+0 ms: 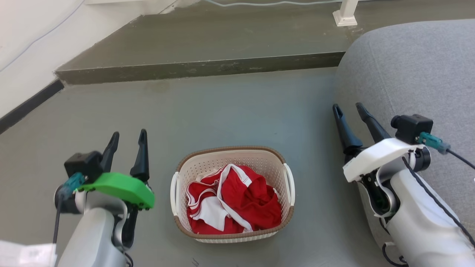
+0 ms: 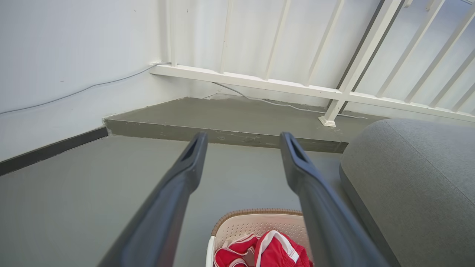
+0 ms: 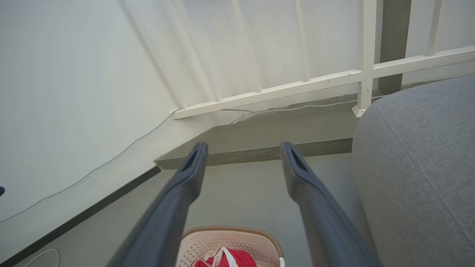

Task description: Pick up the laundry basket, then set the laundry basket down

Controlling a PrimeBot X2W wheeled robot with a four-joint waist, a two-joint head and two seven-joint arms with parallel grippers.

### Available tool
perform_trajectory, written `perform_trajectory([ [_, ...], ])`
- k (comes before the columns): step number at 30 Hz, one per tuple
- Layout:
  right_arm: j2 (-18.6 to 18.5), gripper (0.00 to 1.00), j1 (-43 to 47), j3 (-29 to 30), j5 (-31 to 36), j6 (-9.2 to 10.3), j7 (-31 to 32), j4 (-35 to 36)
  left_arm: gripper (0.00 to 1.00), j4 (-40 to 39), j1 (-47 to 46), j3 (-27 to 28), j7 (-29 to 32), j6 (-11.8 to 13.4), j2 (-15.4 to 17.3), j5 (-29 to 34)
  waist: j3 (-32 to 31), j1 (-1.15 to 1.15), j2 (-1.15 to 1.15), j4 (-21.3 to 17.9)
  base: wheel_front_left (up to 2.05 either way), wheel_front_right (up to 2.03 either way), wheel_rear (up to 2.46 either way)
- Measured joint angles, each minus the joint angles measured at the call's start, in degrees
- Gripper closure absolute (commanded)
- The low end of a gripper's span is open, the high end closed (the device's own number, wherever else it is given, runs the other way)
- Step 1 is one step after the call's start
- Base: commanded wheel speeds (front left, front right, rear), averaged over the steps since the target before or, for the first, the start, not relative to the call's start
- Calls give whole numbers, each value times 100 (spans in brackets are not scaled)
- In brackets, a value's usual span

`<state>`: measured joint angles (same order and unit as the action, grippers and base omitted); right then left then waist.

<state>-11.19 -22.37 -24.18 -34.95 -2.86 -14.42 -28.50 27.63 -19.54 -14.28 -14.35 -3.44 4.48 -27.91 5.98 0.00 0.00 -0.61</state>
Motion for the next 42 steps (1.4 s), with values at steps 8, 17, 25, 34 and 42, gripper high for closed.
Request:
perform_trajectory([
  [8,43,0,520,388,322,197,-1,508,0,-449,501,261,-8,138,-67,193,-103,0,0,15,0,0,0],
  [17,92,0,943,583,560,204,-1,836,0,-968,800,367,-8,143,-138,479,-160,0,0,19,0,0,0],
  [25,216,0,1193,716,714,196,-1,991,0,-1095,1088,366,-8,33,-147,520,-196,0,0,15,0,0,0],
  [34,267,0,1380,825,834,140,-1,1115,0,-1209,1184,407,-8,-9,-157,711,-224,0,0,4,0,0,0],
  [42,345,0,1492,914,984,89,-1,1177,0,-1308,1374,464,-8,-51,-163,791,-227,0,0,-7,0,0,0],
])
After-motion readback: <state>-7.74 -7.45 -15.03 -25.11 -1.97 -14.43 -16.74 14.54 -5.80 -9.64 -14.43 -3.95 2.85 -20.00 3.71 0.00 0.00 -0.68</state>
